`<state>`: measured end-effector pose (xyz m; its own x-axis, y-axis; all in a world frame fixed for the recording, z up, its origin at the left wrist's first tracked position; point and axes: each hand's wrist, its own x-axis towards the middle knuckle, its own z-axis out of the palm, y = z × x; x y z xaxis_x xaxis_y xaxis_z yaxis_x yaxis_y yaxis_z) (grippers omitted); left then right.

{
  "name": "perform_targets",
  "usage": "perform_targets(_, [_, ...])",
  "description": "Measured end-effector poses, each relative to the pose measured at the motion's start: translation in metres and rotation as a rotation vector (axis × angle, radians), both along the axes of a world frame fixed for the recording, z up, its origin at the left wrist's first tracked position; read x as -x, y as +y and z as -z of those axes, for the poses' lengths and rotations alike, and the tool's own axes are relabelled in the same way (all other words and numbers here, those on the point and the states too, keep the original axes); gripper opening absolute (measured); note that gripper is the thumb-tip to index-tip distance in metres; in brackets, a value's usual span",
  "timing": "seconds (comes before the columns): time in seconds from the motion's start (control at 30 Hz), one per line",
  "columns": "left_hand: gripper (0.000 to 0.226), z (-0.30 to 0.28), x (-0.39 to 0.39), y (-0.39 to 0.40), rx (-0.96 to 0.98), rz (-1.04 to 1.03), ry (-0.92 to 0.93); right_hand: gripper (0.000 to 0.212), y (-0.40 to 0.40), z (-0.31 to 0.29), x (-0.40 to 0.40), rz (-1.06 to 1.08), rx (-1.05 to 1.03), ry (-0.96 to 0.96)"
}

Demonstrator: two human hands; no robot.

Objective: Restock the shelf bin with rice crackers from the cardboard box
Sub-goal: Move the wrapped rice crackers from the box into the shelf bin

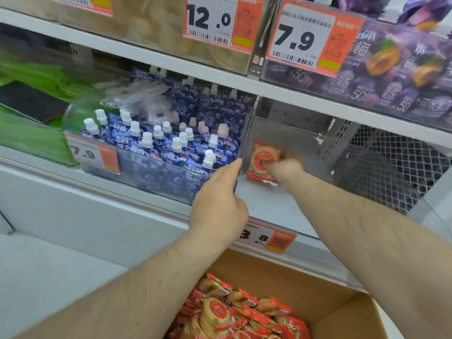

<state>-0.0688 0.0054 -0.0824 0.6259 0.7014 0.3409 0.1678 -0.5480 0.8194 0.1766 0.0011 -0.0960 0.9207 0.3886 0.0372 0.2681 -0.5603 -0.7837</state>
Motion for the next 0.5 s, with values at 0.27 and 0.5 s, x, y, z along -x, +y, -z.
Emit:
perform_targets(0.27, [0.071,-0.003,0.003,0.002,0.029,0.02,-0.003,0.048,0.016,-0.007,0.001,0.044,0.305,-0.091])
perform_targets(0.5, [0.07,-0.003,0.004,0.003,0.022,0.026,-0.002,0.04,0.028,0.0,0.003,0.108,0.252,-0.022])
